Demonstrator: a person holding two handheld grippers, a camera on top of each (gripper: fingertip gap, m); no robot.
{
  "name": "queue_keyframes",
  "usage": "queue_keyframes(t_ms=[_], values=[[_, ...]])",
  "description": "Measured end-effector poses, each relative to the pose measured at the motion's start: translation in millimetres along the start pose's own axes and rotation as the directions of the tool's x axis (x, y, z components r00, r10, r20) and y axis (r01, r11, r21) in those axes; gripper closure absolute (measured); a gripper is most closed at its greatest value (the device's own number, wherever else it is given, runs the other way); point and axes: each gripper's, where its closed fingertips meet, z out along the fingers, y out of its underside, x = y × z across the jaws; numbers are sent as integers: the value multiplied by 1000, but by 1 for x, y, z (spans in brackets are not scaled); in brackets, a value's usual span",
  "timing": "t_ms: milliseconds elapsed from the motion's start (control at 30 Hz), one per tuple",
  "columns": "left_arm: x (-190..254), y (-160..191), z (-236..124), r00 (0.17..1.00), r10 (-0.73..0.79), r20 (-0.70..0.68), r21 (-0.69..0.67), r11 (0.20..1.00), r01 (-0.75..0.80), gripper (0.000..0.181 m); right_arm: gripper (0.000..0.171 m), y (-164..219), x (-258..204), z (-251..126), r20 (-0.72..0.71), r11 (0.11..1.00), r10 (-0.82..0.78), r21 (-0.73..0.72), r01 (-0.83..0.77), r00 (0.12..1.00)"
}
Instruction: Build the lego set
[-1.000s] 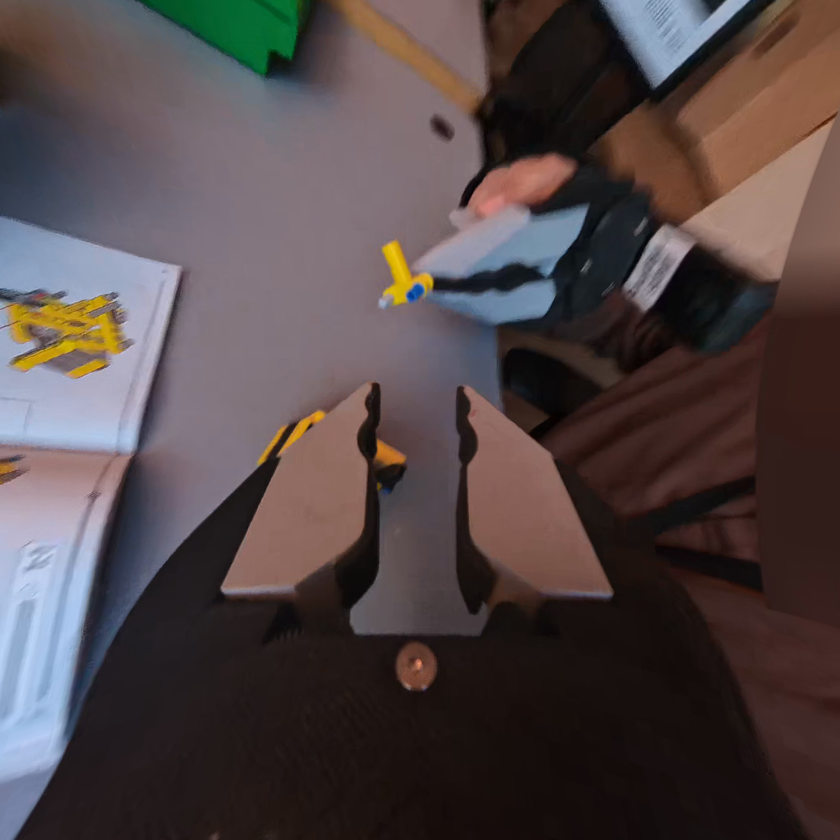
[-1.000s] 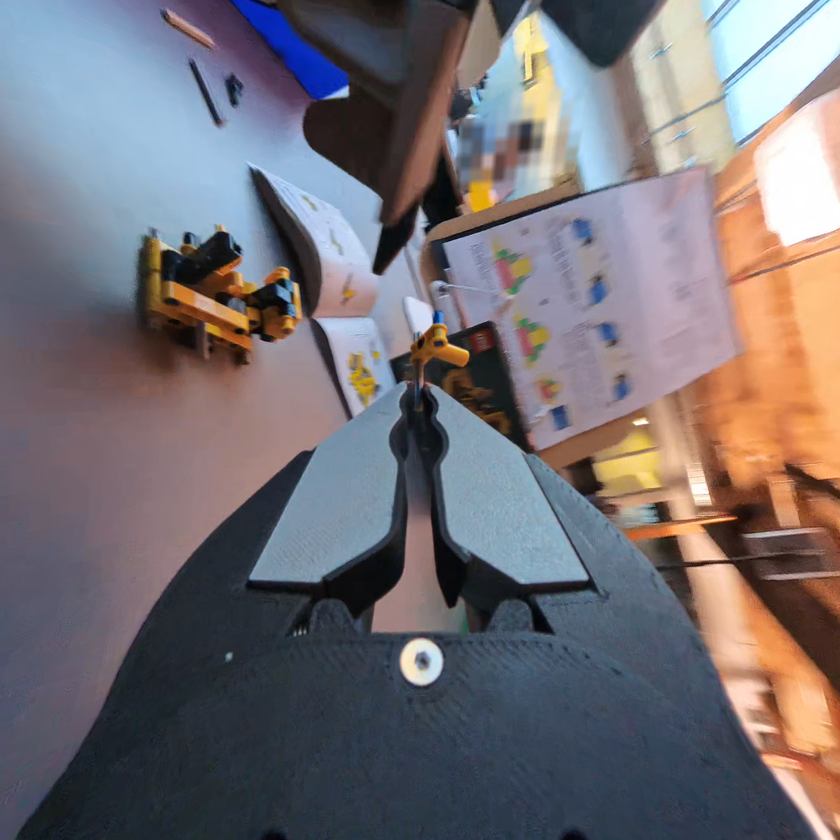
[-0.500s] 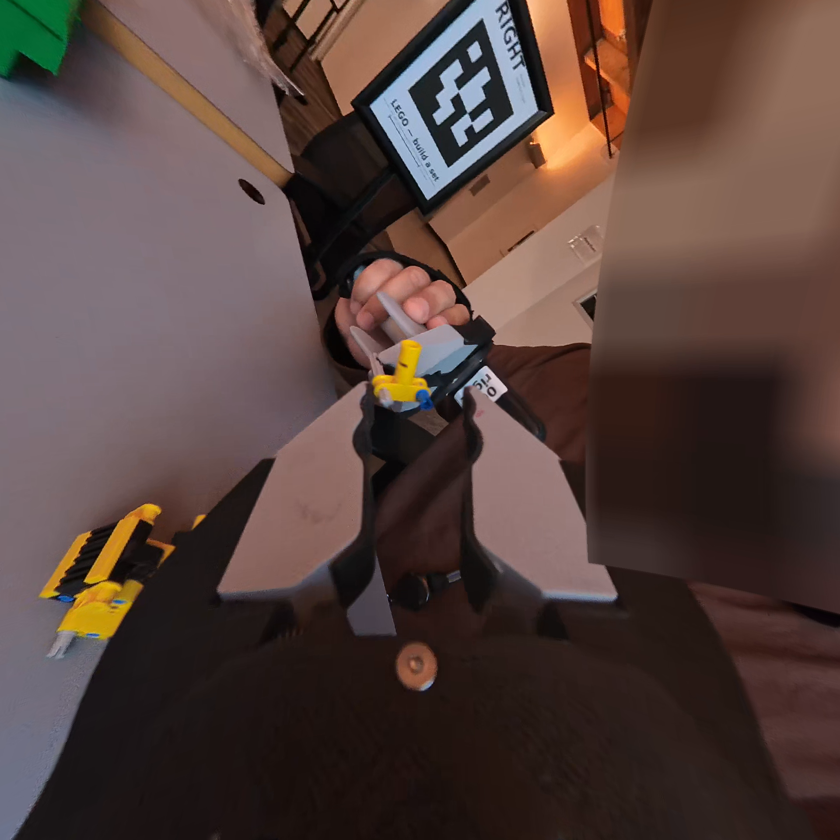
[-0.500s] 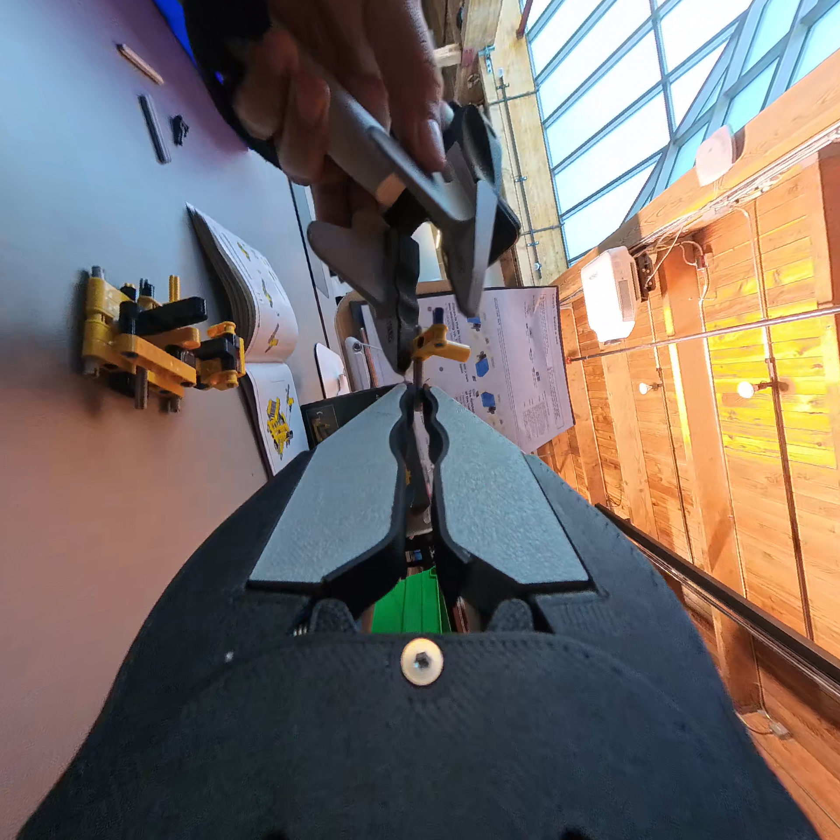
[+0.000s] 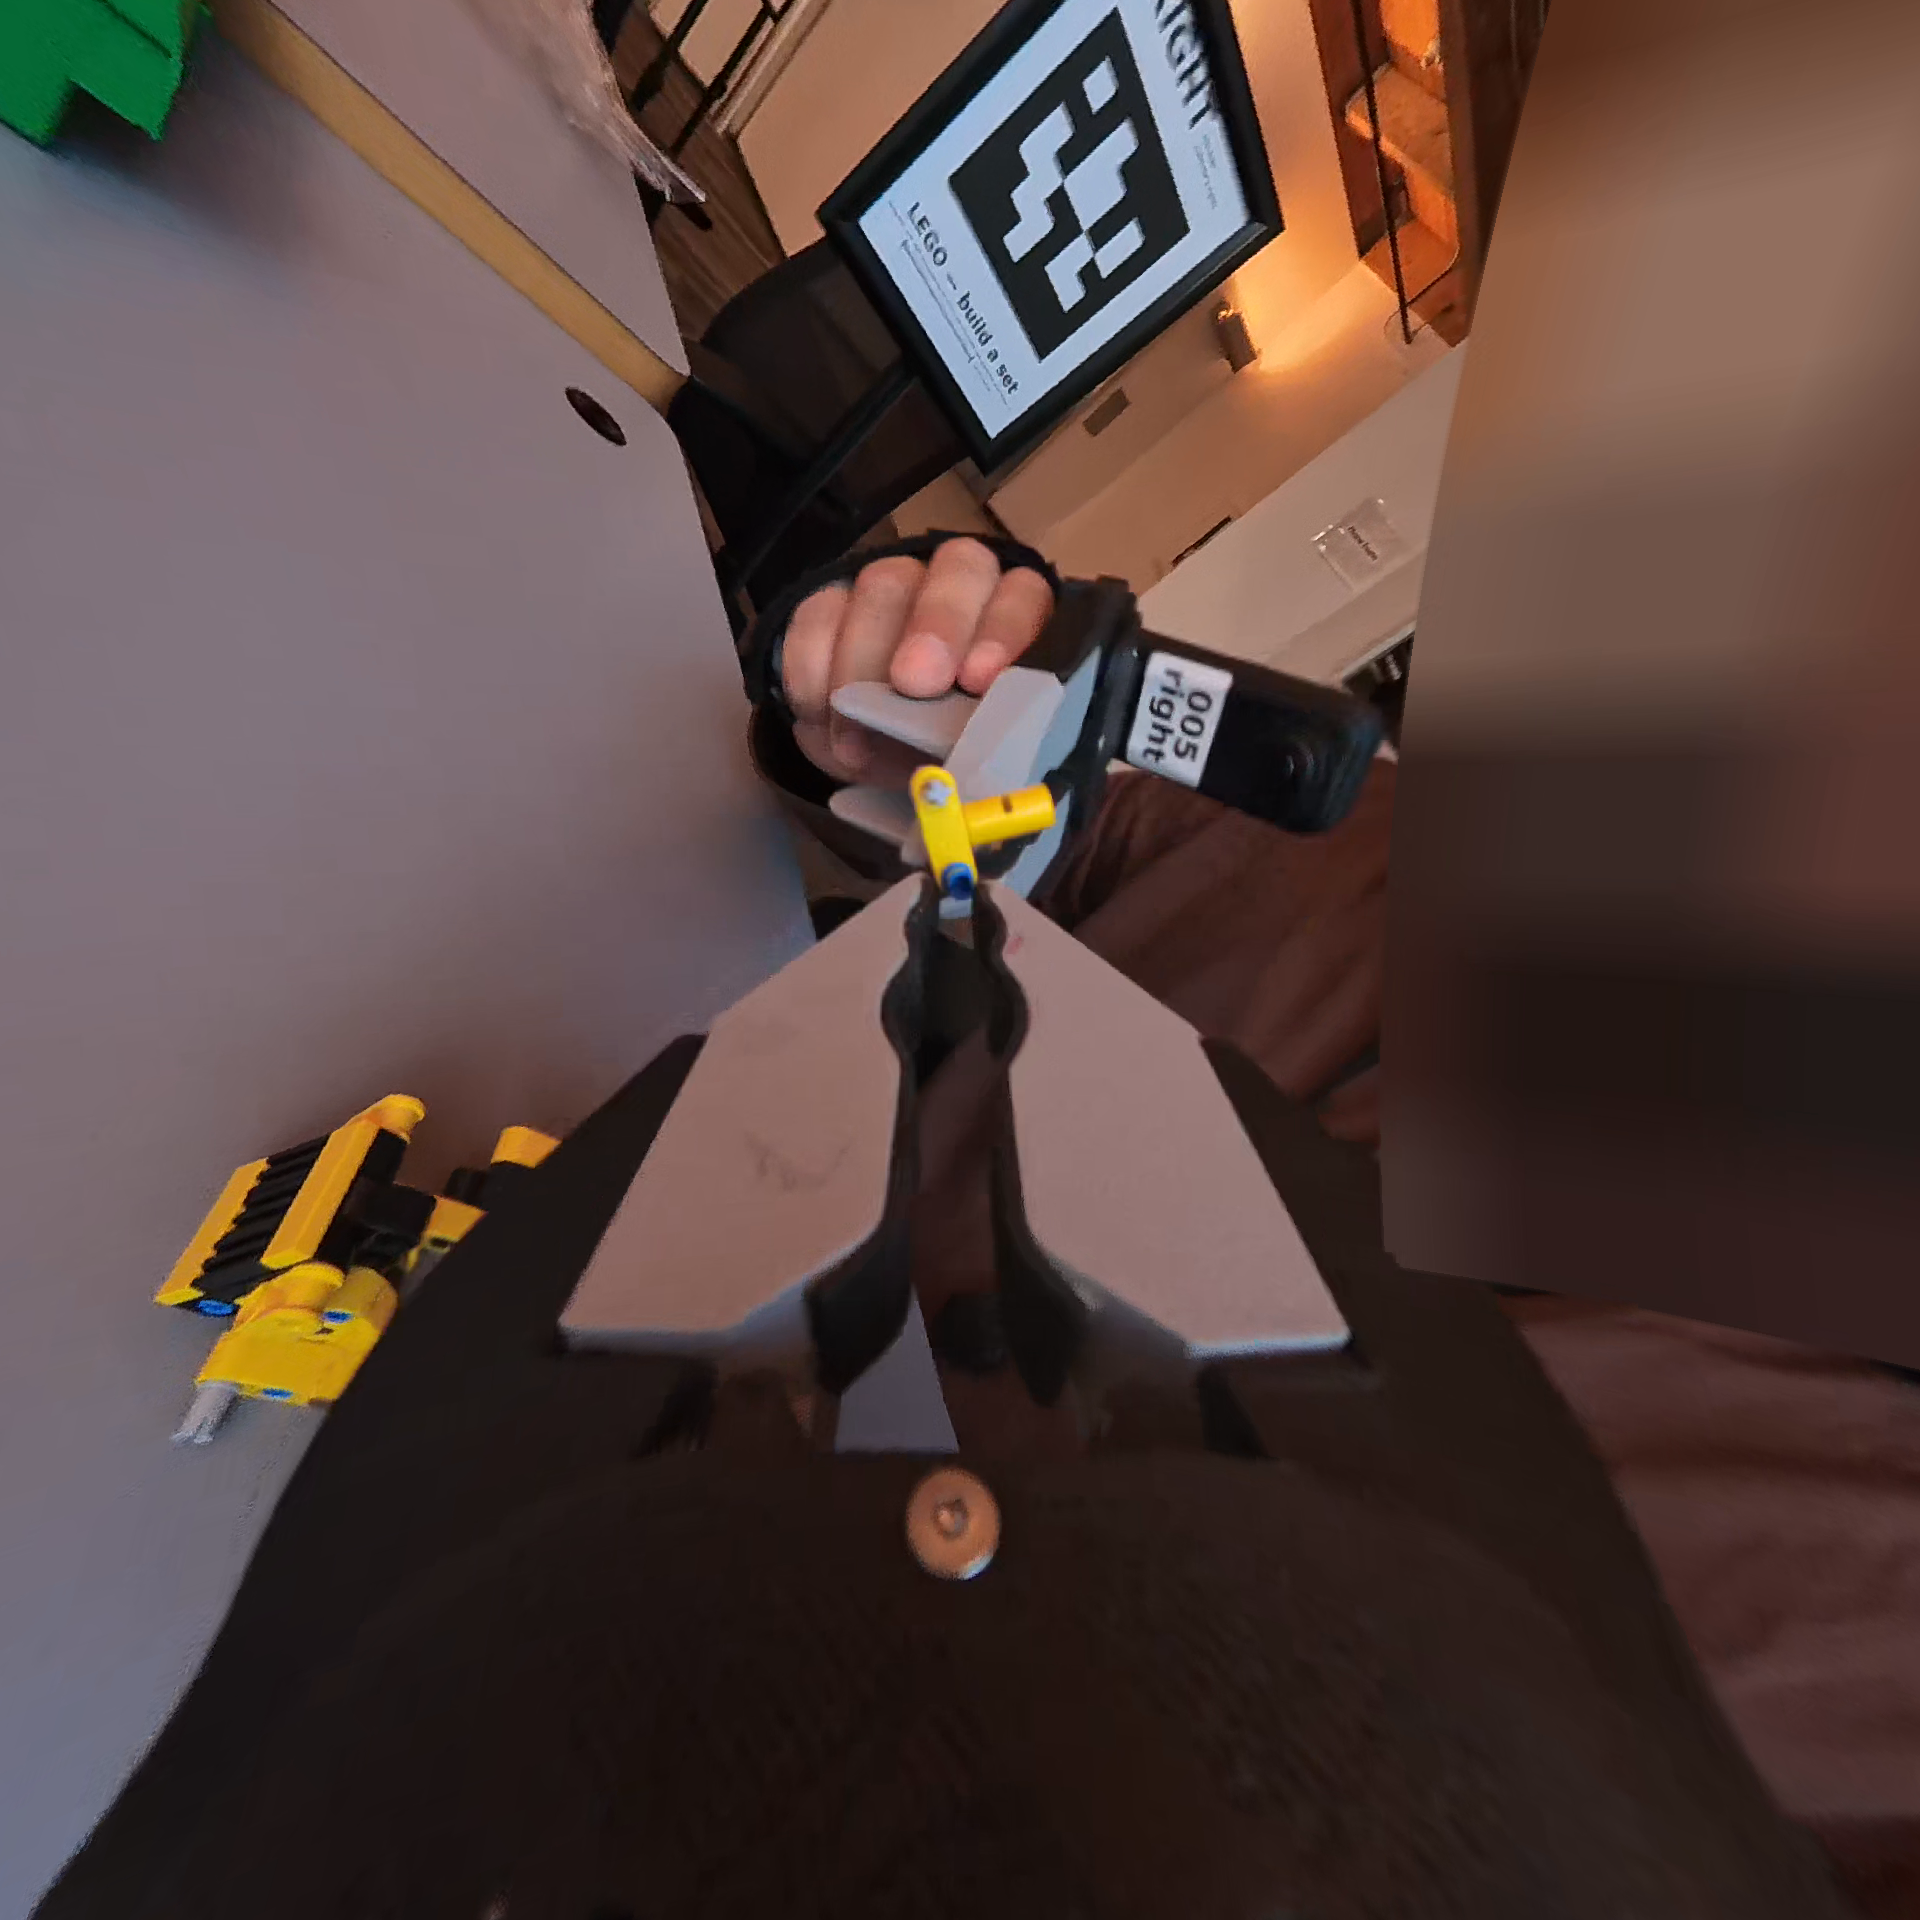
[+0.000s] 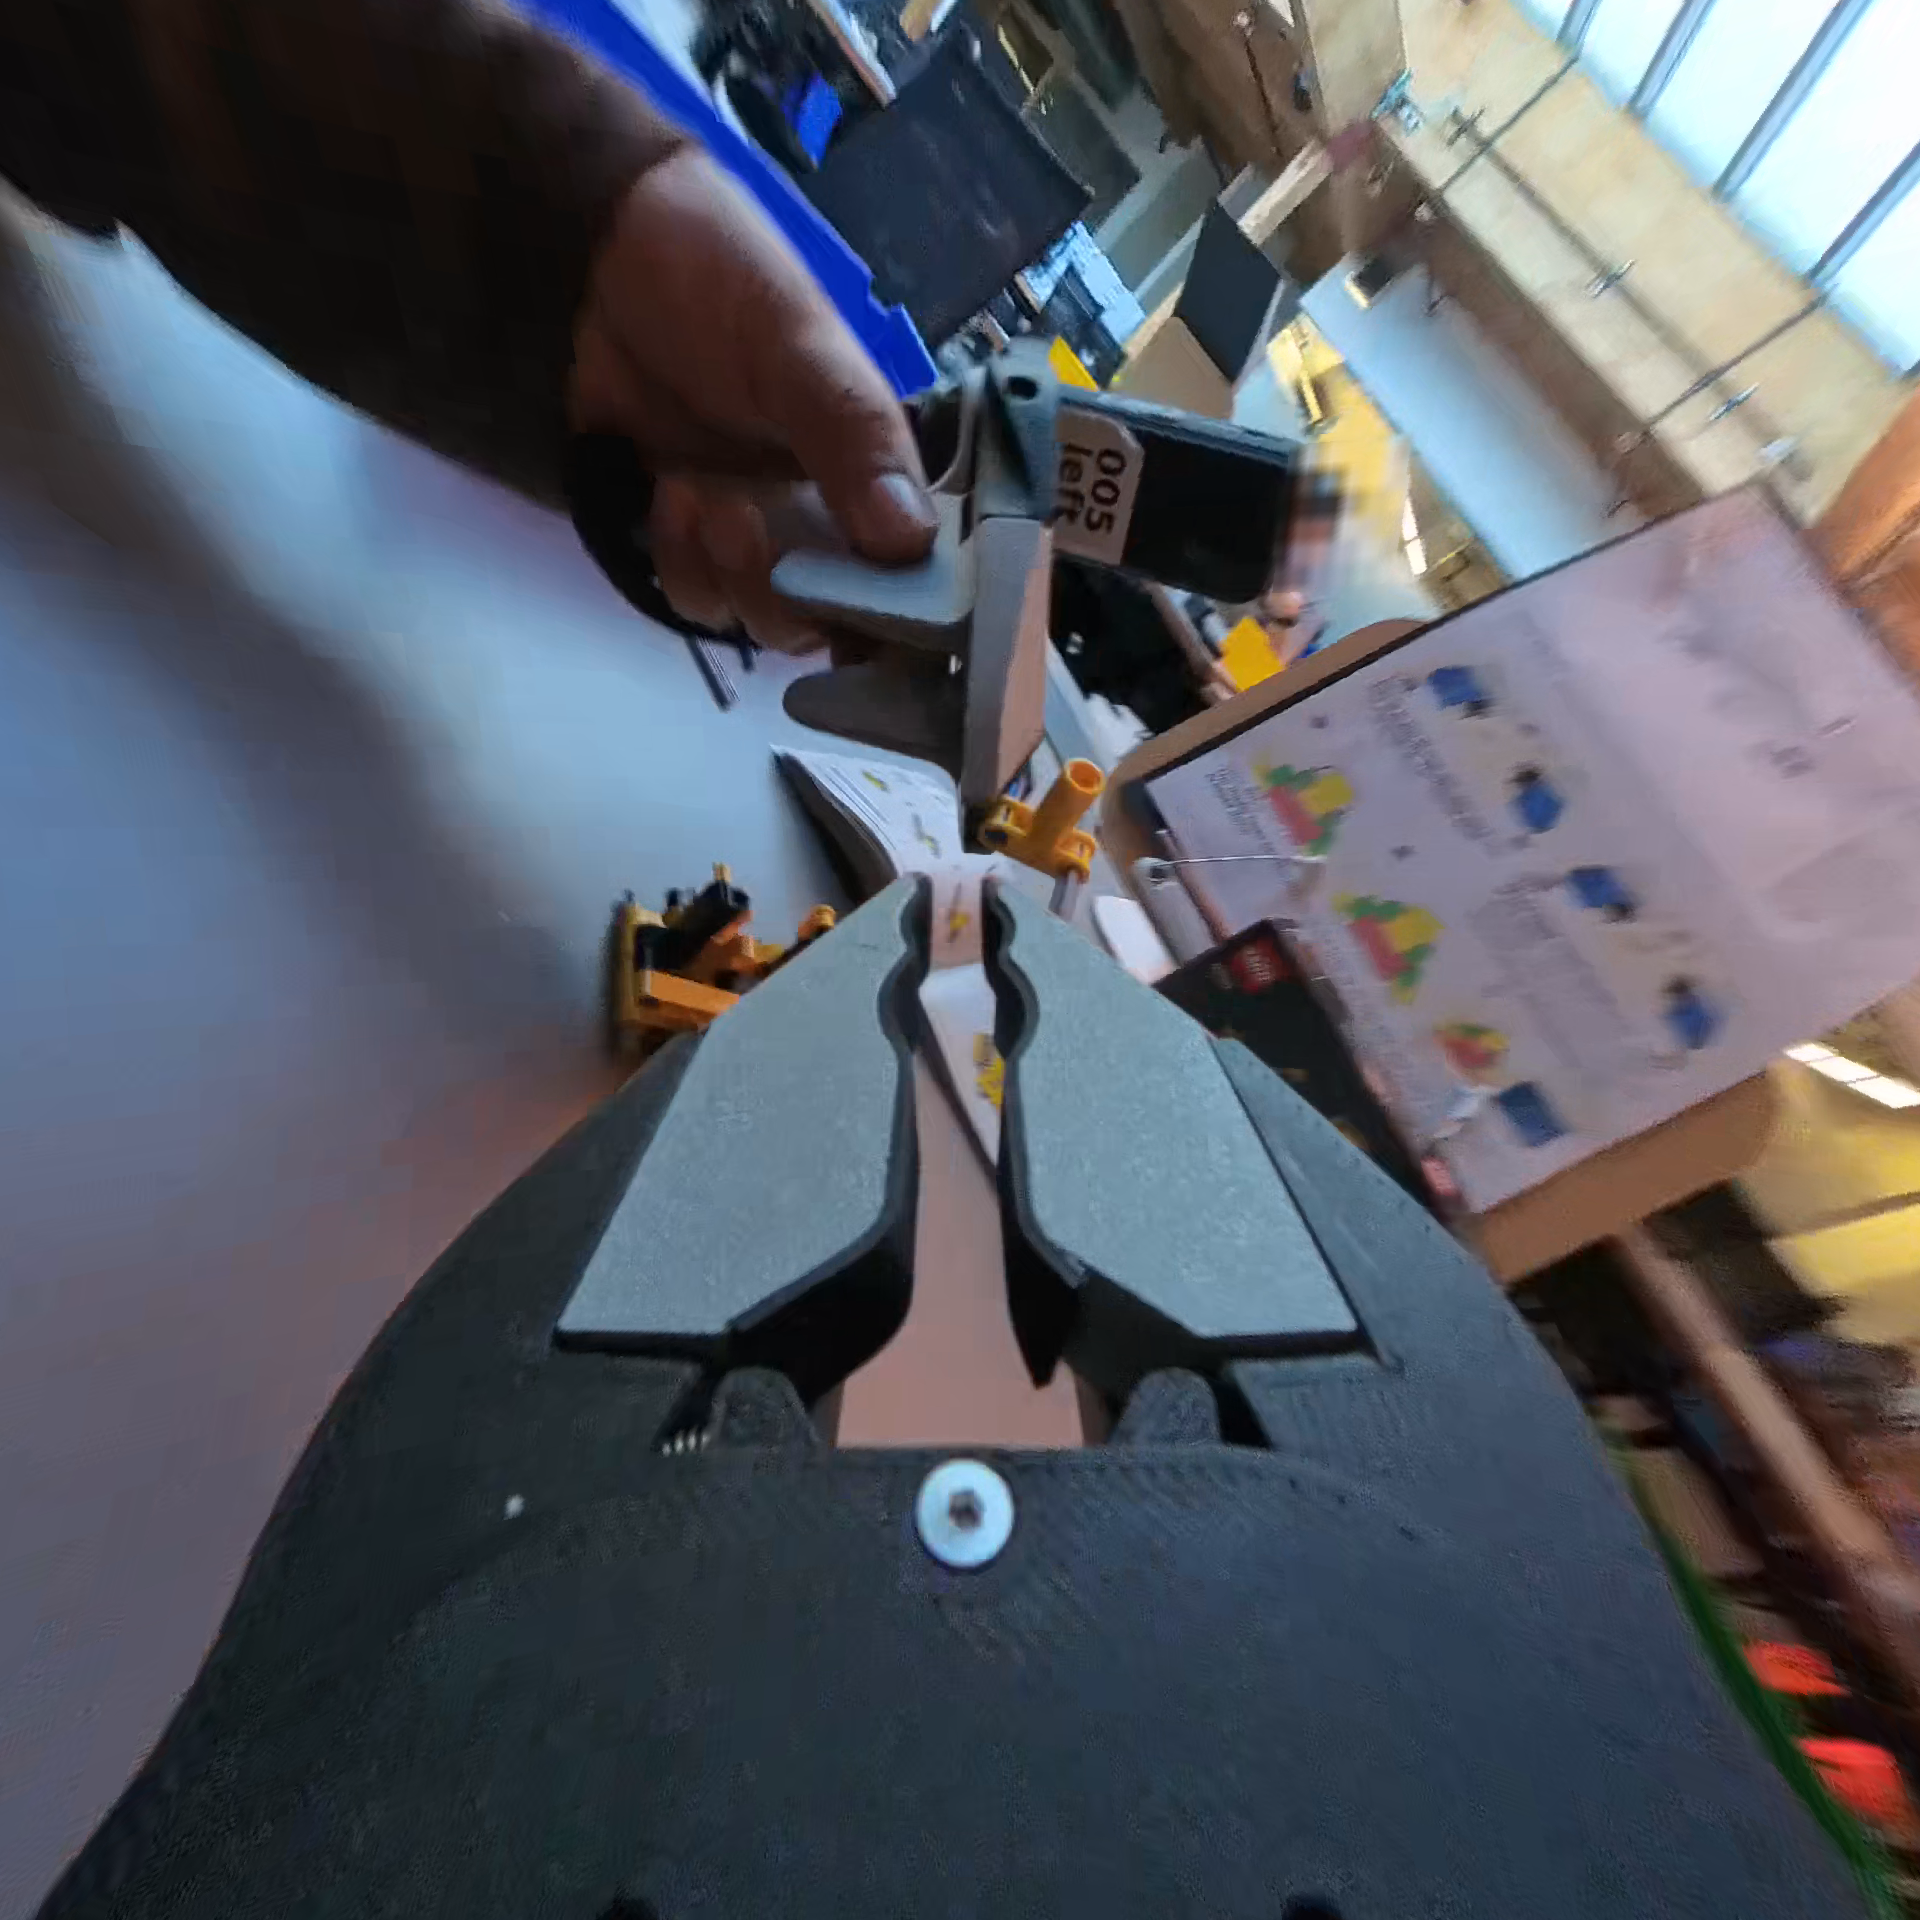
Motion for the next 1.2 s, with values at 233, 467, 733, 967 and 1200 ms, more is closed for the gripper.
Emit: queue_keyframes(t_ms=[233, 467, 733, 967, 1200], values=[[-13, 2, -1, 999, -43, -11, 20, 999, 44, 180, 171, 17, 3, 6, 173, 910, 406, 16, -414, 898], [-24, 6, 0, 996, -90, 2, 23, 996, 90, 180, 165, 20, 6, 5, 146, 911, 405, 17, -411, 903], [-28, 10, 4, 998, -28, 60, -25, 999, 29, 180, 151, 19, 20, 5, 167, 844, 532, -29, -536, 830], [-29, 13, 6, 989, 49, 138, -67, 997, -40, 180, 163, 18, 8, 17, 269, 819, 568, -97, -565, 778], [-38, 22, -4, 974, 62, 220, -108, 993, -39, 172, 167, 25, -4, 21, 282, 828, 558, -137, -543, 780]])
